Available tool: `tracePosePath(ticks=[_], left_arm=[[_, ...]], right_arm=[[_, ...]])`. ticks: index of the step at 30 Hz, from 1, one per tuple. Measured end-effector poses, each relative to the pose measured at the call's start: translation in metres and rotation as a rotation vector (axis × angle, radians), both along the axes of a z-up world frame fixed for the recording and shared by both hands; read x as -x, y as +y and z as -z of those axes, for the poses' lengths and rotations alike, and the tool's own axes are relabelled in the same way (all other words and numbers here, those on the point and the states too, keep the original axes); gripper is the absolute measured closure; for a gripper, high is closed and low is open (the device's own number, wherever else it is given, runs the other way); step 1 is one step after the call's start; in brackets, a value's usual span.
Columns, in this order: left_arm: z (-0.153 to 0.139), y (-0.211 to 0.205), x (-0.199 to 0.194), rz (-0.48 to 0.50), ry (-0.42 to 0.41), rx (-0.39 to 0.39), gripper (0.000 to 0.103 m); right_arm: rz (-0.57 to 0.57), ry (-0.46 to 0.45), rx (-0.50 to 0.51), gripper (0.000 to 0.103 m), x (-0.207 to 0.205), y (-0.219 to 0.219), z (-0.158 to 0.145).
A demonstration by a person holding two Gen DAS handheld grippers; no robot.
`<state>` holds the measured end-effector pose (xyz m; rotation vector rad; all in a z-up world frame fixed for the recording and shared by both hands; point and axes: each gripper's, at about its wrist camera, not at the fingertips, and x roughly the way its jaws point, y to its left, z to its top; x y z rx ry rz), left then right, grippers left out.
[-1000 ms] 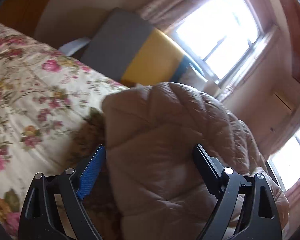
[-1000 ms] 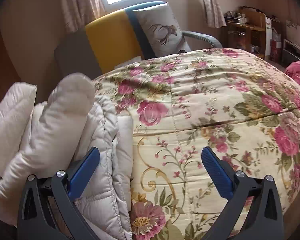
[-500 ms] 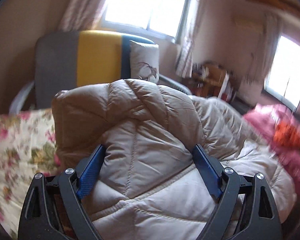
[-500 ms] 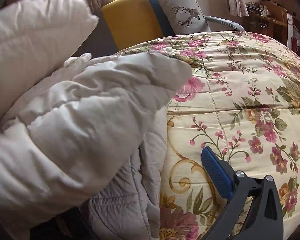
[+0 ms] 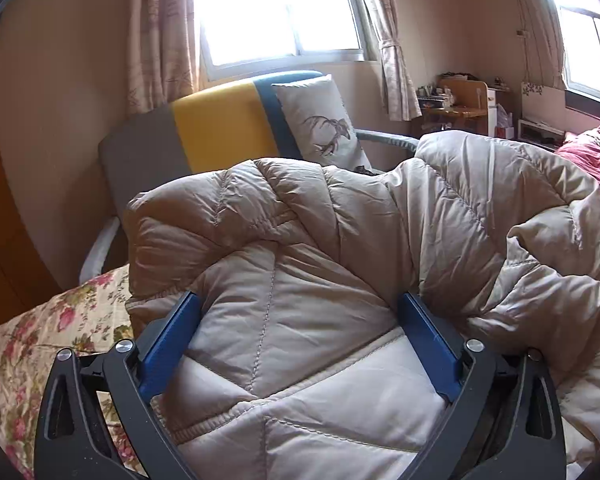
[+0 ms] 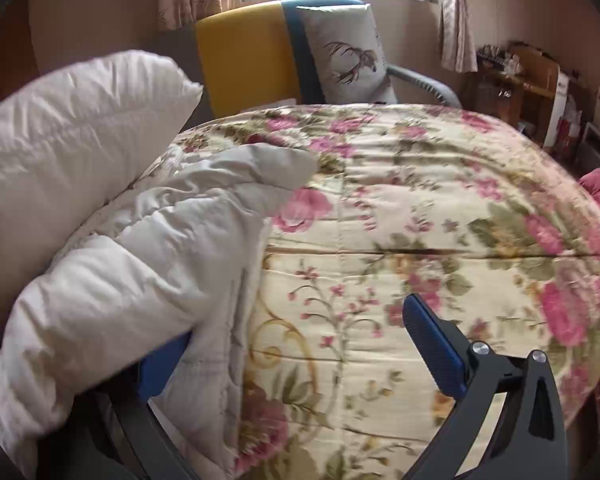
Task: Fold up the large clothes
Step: 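Press the folded jacket bundle with both tools to flatten it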
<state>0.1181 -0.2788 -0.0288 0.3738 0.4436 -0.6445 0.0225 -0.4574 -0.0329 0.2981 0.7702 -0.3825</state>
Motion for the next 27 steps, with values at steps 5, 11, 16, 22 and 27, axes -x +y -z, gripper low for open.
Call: tracePosePath(ticks=[5,11,16,22,27], left_arm=[[0.000,-0.004,0.007,-0.024,-0.044,-0.023,0.004],[0.002,-0.016,0.031,-0.055,-0.171,-0.088,0.004],[0.000,-0.006,0.036,-0.072,-0.181,-0.067,0.004],[-0.010,0.021,0.026,-0.023,-0.031,0.019,0.004],[-0.037,0.022,-0.006,-0.069,0.143,0.043,0.004]], right_arm=[[0.226,-0.015,0.158,0.002,0.044,-0.015,-0.062],[0.133,-0.193,0.144,0.002,0.013,0.028,-0.141],[0.121,-0.121,0.144,0.002,-0.051,0.054,-0.123],[0.209,0.009,0.187,0.002,-0.065,0.037,-0.042],[0.286,-0.012,0.178,0.002,-0.046,0.015,-0.012]])
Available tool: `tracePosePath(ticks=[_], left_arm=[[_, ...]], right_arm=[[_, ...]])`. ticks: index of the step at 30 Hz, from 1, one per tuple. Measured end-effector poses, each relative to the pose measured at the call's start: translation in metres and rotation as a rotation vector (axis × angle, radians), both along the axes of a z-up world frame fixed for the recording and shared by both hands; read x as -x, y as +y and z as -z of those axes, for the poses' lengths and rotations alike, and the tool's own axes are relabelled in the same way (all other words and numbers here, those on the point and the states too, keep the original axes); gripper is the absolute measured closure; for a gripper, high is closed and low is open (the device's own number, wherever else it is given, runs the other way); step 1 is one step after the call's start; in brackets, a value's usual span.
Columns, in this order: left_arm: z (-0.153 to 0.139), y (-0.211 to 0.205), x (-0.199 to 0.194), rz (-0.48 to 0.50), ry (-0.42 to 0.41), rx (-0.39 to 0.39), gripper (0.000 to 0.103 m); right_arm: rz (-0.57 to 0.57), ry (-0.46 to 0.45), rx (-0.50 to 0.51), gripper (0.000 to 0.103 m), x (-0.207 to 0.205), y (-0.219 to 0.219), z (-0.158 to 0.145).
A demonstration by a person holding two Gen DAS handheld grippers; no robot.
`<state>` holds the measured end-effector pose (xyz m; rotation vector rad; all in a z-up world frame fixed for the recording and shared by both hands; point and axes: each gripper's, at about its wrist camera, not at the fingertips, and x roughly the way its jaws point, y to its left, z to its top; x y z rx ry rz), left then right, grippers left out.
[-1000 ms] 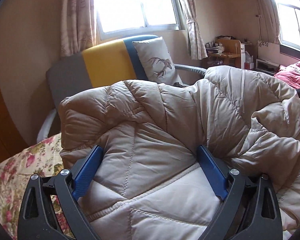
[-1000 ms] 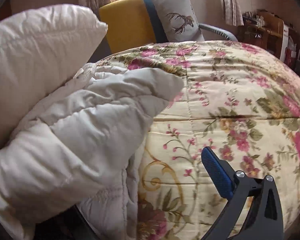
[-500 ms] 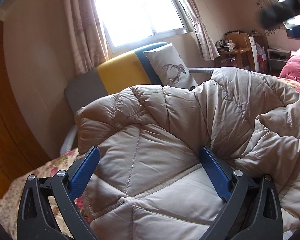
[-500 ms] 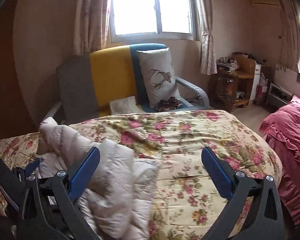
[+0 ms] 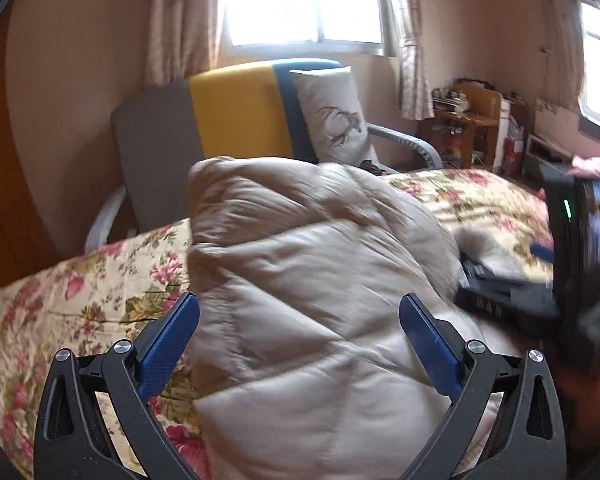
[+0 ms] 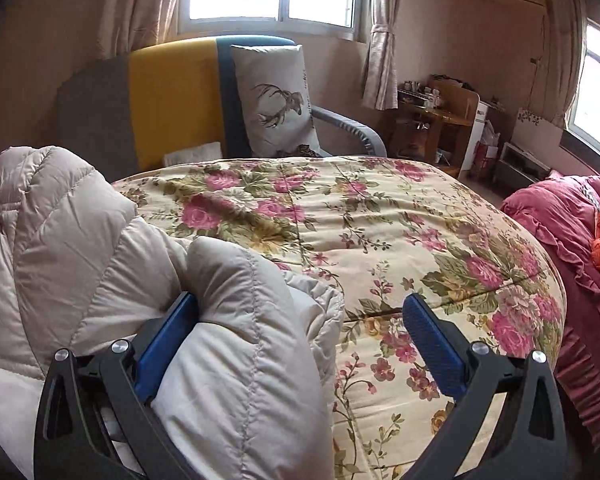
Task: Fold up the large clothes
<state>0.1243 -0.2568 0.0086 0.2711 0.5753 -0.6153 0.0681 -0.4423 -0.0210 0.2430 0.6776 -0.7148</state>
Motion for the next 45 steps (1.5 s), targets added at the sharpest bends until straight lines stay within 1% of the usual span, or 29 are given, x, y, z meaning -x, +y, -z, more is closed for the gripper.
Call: tracePosePath(ticks=[2,3,5,6,7,10,13,14,15,19,23,25,28,31,33,37,39,40,41,42,43,44,45], left_arm=[[-0.015,-0.001,-0.021,-0.032,0.046,0.035,0.004],[-0.021,-0.003,-0.032,-0.048,0.058,0.039,0.004],[-0.027,-0.021,-0.051,-0.075,0.062,0.002,0.004],[-0.027,-0.031,-0.061,-0.078,0.061,-0.032,0.004],[-0.022,-0.045,-0.072,-0.087,0.058,-0.086,0.004],[0.003,-0.076,-0.095,-0.100,0.061,-0.227,0.003],[0.032,-0.096,-0.110,-0.101,0.059,-0.335,0.003],[0.040,-0.100,-0.112,-0.099,0.064,-0.361,0.003],[0.047,-0.101,-0.116,-0.102,0.070,-0.369,0.003],[0.061,-0.102,-0.125,-0.118,0.078,-0.359,0.003],[0.076,-0.105,-0.132,-0.131,0.046,-0.339,0.003],[0.083,-0.108,-0.139,-0.133,0.058,-0.338,0.003],[0.086,-0.107,-0.141,-0.133,0.064,-0.331,0.003],[0.079,-0.098,-0.133,-0.135,0.049,-0.298,0.004],[0.068,-0.086,-0.123,-0.114,0.065,-0.260,0.004],[0.039,-0.052,-0.087,-0.025,0.177,-0.140,0.004],[0.031,-0.039,-0.064,-0.002,0.195,-0.106,0.004],[0.032,-0.035,-0.047,0.031,0.201,-0.099,0.004],[0.035,-0.035,-0.035,0.060,0.196,-0.110,0.004],[0.042,-0.037,-0.022,0.060,0.163,-0.144,0.004],[0.049,-0.038,-0.008,0.041,0.083,-0.167,0.004],[0.053,-0.038,0.003,0.032,0.018,-0.163,0.004],[0.056,-0.038,0.010,0.030,-0.013,-0.158,0.004]], right_arm=[[0.003,-0.012,-0.052,0.002,0.003,-0.007,0.005],[-0.004,-0.016,-0.070,0.002,0.004,-0.010,0.006],[-0.015,-0.019,-0.089,0.002,0.003,-0.012,0.009],[-0.017,-0.019,-0.093,0.002,0.003,-0.012,0.010],[-0.018,-0.018,-0.096,0.002,0.002,-0.012,0.011],[-0.017,-0.008,-0.106,0.002,0.000,-0.012,0.012],[-0.011,0.007,-0.128,0.002,-0.004,-0.018,0.016],[-0.010,0.013,-0.130,0.002,-0.005,-0.019,0.017],[-0.009,0.021,-0.130,0.002,-0.007,-0.020,0.019],[-0.007,0.047,-0.126,0.002,-0.014,-0.023,0.023],[-0.007,0.060,-0.121,0.002,-0.020,-0.026,0.026],[-0.012,0.071,-0.103,0.002,-0.025,-0.026,0.028],[-0.020,0.083,-0.088,0.002,-0.030,-0.027,0.029],[-0.030,0.069,-0.079,0.002,-0.027,-0.025,0.029],[-0.035,0.060,-0.068,0.002,-0.024,-0.024,0.029],[-0.037,0.041,-0.079,0.002,-0.021,-0.028,0.030],[-0.037,0.034,-0.070,0.002,-0.020,-0.028,0.029],[-0.037,0.030,-0.056,0.002,-0.019,-0.026,0.029],[-0.036,0.027,-0.044,0.002,-0.018,-0.024,0.028],[-0.036,0.024,-0.034,0.002,-0.017,-0.023,0.027],[-0.041,0.022,-0.021,0.002,-0.016,-0.021,0.025],[-0.051,0.019,-0.001,0.002,-0.015,-0.019,0.024],[-0.061,0.020,0.008,0.002,-0.014,-0.018,0.024]])
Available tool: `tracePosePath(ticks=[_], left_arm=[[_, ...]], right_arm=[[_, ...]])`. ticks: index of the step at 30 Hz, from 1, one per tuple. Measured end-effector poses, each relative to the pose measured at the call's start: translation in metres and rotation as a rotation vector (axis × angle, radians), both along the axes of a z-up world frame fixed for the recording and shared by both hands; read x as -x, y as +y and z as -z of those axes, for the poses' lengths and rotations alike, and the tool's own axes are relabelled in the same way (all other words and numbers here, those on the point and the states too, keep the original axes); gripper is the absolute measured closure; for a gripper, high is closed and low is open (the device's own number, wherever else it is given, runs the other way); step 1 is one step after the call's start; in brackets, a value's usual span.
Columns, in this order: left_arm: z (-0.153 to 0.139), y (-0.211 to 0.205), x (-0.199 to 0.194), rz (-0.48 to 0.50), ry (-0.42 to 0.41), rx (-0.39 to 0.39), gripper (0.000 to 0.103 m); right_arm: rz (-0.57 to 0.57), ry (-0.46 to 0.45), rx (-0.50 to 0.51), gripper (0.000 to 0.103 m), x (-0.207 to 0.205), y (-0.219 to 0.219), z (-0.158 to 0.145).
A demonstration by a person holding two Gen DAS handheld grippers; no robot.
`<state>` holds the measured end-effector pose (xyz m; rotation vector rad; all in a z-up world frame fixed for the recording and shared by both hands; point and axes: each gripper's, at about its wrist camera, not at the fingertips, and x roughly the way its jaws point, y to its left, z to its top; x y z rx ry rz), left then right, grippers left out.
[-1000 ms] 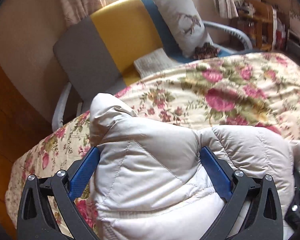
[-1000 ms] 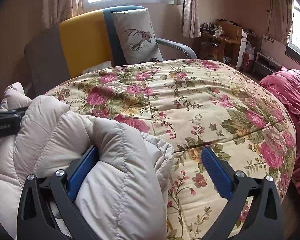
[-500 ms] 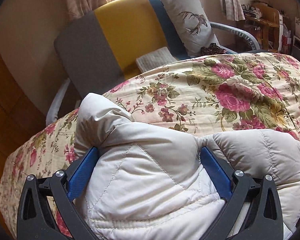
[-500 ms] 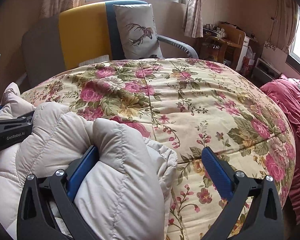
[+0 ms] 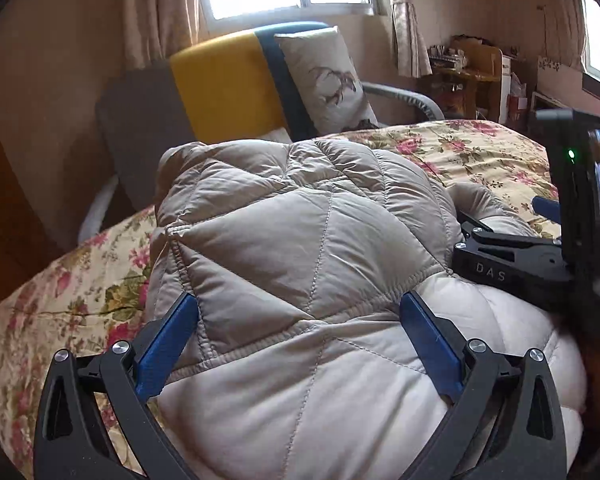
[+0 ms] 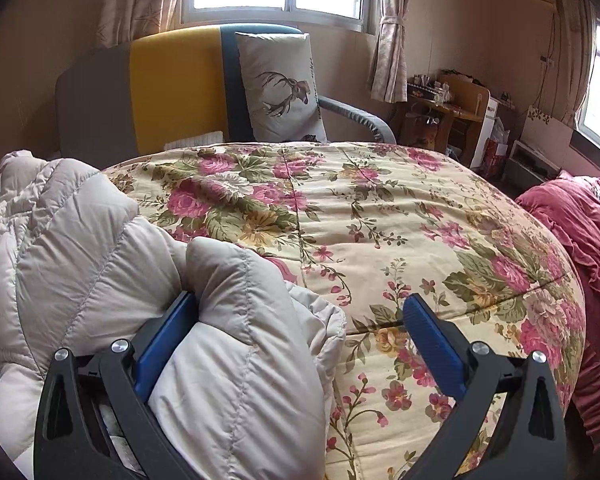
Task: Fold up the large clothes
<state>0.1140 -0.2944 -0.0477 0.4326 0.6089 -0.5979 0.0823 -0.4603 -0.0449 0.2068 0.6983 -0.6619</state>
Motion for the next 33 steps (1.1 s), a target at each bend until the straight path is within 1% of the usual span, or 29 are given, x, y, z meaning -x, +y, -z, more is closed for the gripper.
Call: tracePosePath(ticks=[2,4,6,7,8,10,12,15,16,18,19,21,24,25,26,28,30,33], left_arm=[[0.005,0.000,0.005,0.012,-0.012,0.012,0.004],[0.006,-0.001,0.005,0.024,-0.009,0.016,0.004],[0.007,0.001,0.006,0.019,-0.013,0.018,0.004],[0.007,0.001,0.007,0.017,-0.013,0.023,0.004],[0.007,0.001,0.008,0.016,-0.014,0.026,0.004],[0.007,0.002,0.009,0.015,-0.018,0.029,0.004],[0.006,0.004,0.008,0.015,-0.017,0.036,0.004],[0.003,0.012,0.005,0.019,-0.002,0.057,0.004],[-0.001,0.018,0.004,0.017,0.024,0.064,0.004],[-0.010,0.034,0.004,-0.018,0.065,0.088,0.004],[-0.015,0.047,0.007,-0.051,0.061,0.124,0.004],[-0.014,0.063,0.009,-0.092,0.056,0.165,0.004],[0.009,0.054,-0.004,-0.096,0.150,0.142,0.003],[0.014,0.052,-0.009,-0.097,0.176,0.159,0.003],[0.016,0.049,-0.012,-0.103,0.186,0.164,0.003],[0.016,0.044,-0.010,-0.106,0.161,0.138,0.003],[0.014,0.045,-0.006,-0.101,0.153,0.132,0.003],[0.008,0.054,-0.005,-0.097,0.182,0.154,0.003]], right_arm=[[-0.033,0.024,0.006,0.002,0.004,-0.002,-0.007],[-0.023,0.034,0.057,0.002,0.018,0.000,-0.025],[0.008,-0.032,0.114,0.002,0.042,0.010,-0.051],[0.015,-0.063,0.125,0.002,0.053,0.015,-0.063],[0.008,-0.084,0.123,0.002,0.062,0.021,-0.073],[-0.045,-0.080,0.088,0.002,0.067,0.032,-0.082],[-0.100,-0.033,0.058,0.002,0.064,0.043,-0.079],[-0.070,0.062,0.059,0.002,0.056,0.045,-0.052],[-0.074,0.074,0.036,0.002,0.057,0.042,-0.040],[-0.073,0.054,-0.002,0.002,0.066,0.037,-0.021],[-0.059,0.050,-0.014,0.002,0.071,0.034,-0.016],[-0.046,0.049,-0.021,0.002,0.075,0.029,-0.012],[-0.037,0.040,-0.071,0.002,0.066,0.015,-0.004],[-0.024,0.030,-0.086,0.002,0.064,0.009,0.000],[-0.013,0.018,-0.093,0.002,0.062,0.005,0.003],[0.001,0.005,-0.120,0.002,0.060,0.001,0.008],[0.002,0.009,-0.128,0.002,0.062,0.002,0.006],[-0.008,0.018,-0.150,0.002,0.064,0.002,-0.001]])
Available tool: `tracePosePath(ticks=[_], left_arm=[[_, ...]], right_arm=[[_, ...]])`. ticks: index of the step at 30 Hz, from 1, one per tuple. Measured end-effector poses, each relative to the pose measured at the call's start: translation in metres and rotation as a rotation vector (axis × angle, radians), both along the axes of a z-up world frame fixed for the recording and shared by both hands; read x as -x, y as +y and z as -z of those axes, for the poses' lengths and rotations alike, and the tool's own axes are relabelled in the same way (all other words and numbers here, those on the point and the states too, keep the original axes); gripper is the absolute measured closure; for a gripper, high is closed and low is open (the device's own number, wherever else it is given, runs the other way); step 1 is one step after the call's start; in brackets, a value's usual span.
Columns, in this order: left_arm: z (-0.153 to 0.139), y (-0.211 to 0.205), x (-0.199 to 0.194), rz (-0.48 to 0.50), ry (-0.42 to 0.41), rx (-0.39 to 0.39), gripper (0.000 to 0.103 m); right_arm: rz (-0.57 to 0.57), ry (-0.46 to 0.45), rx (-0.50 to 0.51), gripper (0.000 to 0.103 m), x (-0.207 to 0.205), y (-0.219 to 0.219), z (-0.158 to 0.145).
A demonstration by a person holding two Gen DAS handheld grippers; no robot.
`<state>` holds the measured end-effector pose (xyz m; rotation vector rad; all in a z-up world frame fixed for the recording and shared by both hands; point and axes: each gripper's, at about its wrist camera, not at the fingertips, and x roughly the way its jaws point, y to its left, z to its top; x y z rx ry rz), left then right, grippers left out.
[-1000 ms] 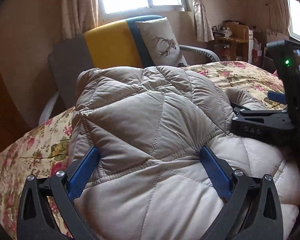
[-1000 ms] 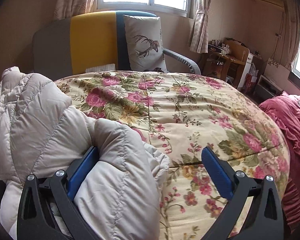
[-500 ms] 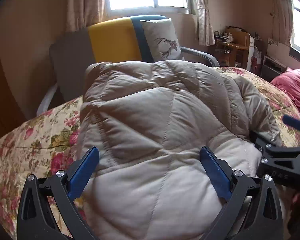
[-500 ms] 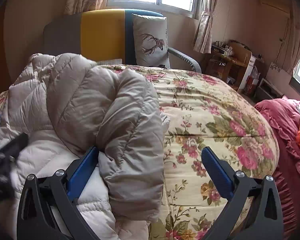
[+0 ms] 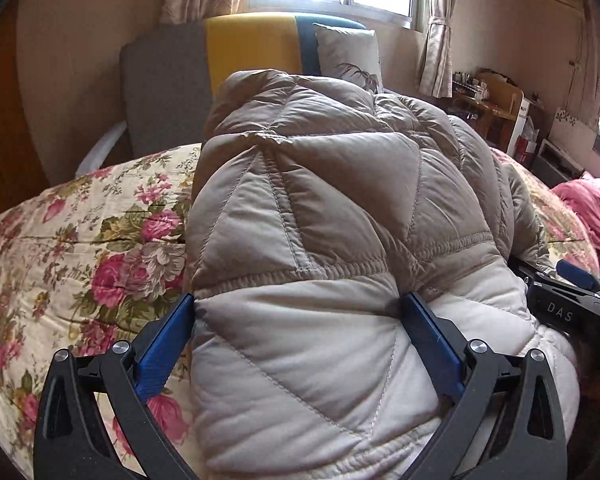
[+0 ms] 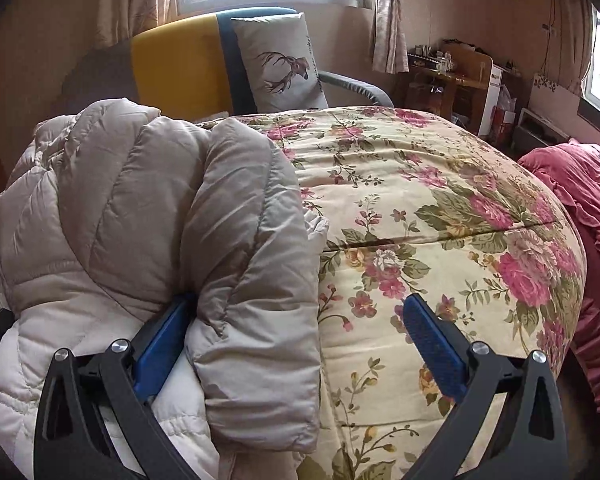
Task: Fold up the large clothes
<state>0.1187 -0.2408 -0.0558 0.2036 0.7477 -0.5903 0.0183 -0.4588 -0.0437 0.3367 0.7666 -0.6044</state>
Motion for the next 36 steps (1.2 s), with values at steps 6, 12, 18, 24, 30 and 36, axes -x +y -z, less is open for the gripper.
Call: tracePosePath(ticks=[6,12,18,24,30,36], left_arm=[[-0.006,0.013,-0.001,-0.008,0.058,0.044,0.003],[-0.015,0.030,-0.007,-0.031,0.077,0.076,0.003],[-0.007,0.039,-0.013,-0.028,0.134,0.124,0.003],[-0.003,0.036,-0.012,-0.010,0.177,0.140,0.003],[-0.011,0.051,-0.024,0.023,0.208,0.168,0.003],[0.017,0.068,-0.046,0.105,0.499,0.303,0.003]], right_arm=[[-0.023,0.019,-0.025,0.002,0.006,0.004,-0.015],[-0.052,0.010,-0.042,0.002,0.014,0.008,-0.031],[-0.106,-0.061,-0.105,0.002,0.029,0.013,-0.055],[-0.166,-0.022,-0.138,0.002,0.027,0.029,-0.047],[-0.161,-0.075,-0.388,0.002,0.035,-0.004,0.000],[-0.239,-0.124,-0.658,0.002,0.027,-0.023,0.027]])
